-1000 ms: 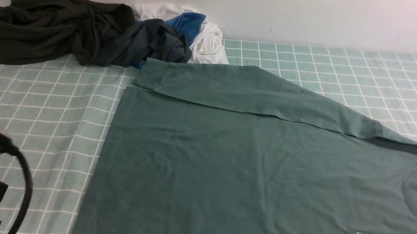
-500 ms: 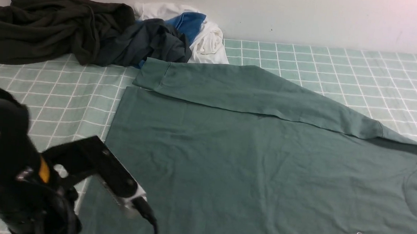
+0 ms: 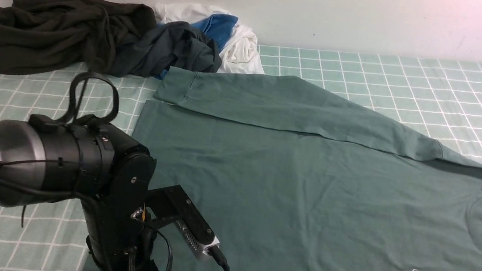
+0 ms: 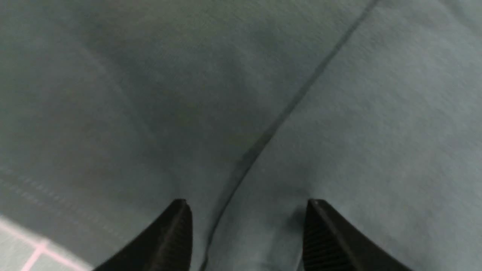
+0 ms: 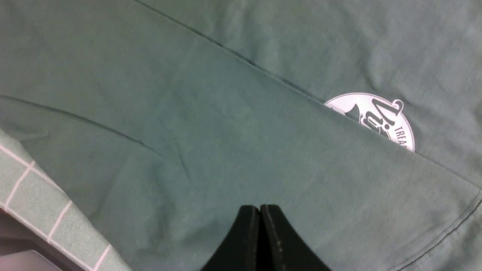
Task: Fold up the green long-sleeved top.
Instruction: Use the left arm to clamp the cuff closest to it, then use the left arm to drag and place the cuff at the centered position on the left edge of the fabric
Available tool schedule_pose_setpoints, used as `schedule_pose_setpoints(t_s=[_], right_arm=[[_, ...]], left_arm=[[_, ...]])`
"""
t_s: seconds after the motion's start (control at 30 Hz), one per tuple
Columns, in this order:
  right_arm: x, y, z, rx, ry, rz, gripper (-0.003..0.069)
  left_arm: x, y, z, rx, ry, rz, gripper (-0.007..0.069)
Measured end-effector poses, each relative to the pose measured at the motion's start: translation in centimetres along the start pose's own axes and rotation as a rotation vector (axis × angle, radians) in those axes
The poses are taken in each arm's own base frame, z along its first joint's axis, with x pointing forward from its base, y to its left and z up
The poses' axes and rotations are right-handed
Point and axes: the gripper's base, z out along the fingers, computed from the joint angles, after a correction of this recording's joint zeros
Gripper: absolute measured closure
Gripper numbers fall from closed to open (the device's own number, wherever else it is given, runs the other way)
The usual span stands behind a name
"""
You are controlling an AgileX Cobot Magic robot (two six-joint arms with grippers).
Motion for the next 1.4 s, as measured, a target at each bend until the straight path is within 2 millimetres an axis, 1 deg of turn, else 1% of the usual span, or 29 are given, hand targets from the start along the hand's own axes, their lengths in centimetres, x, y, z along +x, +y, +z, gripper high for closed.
schedule_pose_setpoints(t_s=[0.1, 0.13, 0.2, 0.37, 0.43, 0.5, 0.57, 0.67, 0.7, 0.77, 0.8, 0.83, 0.93, 1.07, 1.13, 1.2, 1.27, 1.33, 1.37, 1.4], right_arm=[[0.0, 0.0, 0.0, 0.001, -0.004, 0.0, 0.0673], [0.0, 0.0, 0.0, 0.001, -0.004, -0.007, 0.0673], [0.0, 0.0, 0.0, 0.002, -0.005, -0.014, 0.0673], [0.0, 0.0, 0.0, 0.002, -0.005, -0.016, 0.0673], [0.0, 0.0, 0.0, 0.002, -0.005, -0.017, 0.0673], [-0.1, 0.0, 0.0, 0.003, -0.008, -0.018, 0.0673], [-0.2, -0.1, 0.0, 0.011, -0.023, -0.02, 0.0673], [-0.5, -0.3, 0.0, 0.036, -0.05, -0.028, 0.0673], [-0.5, -0.3, 0.0, 0.038, -0.052, -0.029, 0.0673], [-0.7, -0.7, 0.0, 0.078, -0.073, -0.022, 0.0673], [-0.7, -0.9, 0.0, 0.096, -0.075, -0.015, 0.0673], [-0.8, -1.0, 0.0, 0.111, -0.075, -0.009, 0.0673], [-0.9, -1.6, 0.3, 0.158, -0.06, 0.019, 0.0673], [-1.0, -2.2, 0.6, 0.208, -0.048, 0.053, 0.0673], [-1.1, -2.3, 0.7, 0.216, -0.046, 0.065, 0.0673], [-1.2, -2.5, 0.8, 0.236, -0.045, 0.08, 0.0673], [-1.2, -2.6, 0.8, 0.246, -0.05, 0.086, 0.0673], [-1.2, -2.7, 0.8, 0.25, -0.051, 0.086, 0.0673], [-1.2, -2.7, 0.8, 0.252, -0.051, 0.086, 0.0673], [-1.2, -2.7, 0.8, 0.252, -0.051, 0.087, 0.0673]], left_arm=[[-0.1, 0.0, 0.7, 0.006, 0.022, 0.002, 0.0253], [-0.2, 0.0, 0.9, 0.009, 0.025, 0.001, 0.0273], [-0.2, 0.0, 0.8, 0.01, 0.024, -0.001, 0.0326], [-0.4, 0.1, 0.6, 0.013, 0.03, -0.001, 0.0519], [-0.7, 0.2, 0.3, 0.016, 0.041, -0.001, 0.0592], [-1.1, 0.3, -0.6, 0.018, 0.05, -0.001, 0.0617], [-1.8, 0.6, -1.8, 0.013, 0.044, -0.001, 0.0623], [-3.5, 1.4, -4.5, -0.024, -0.001, 0.007, 0.0625], [-3.5, 1.5, -4.7, -0.025, 0.001, 0.008, 0.0625], [-5.1, 2.3, -7.9, -0.077, -0.065, 0.014, 0.0625], [-5.5, 2.6, -9.0, -0.097, -0.088, 0.015, 0.0625], [-5.8, 2.8, -9.7, -0.109, -0.101, 0.016, 0.0625], [-6.9, 3.4, -13.1, -0.166, -0.191, 0.015, 0.0625], [-8.0, 4.1, -16.2, -0.228, -0.278, 0.014, 0.0624], [-8.4, 4.4, -16.7, -0.243, -0.288, 0.013, 0.0624], [-9.3, 4.9, -17.0, -0.267, -0.298, 0.016, 0.0624], [-10.3, 5.6, -16.2, -0.272, -0.284, 0.018, 0.0621], [-10.9, 6.1, -15.3, -0.269, -0.265, 0.019, 0.0618], [-11.6, 7.0, -13.9, -0.262, -0.234, 0.018, 0.0618], [-11.8, 7.4, -13.2, -0.258, -0.22, 0.014, 0.0618]])
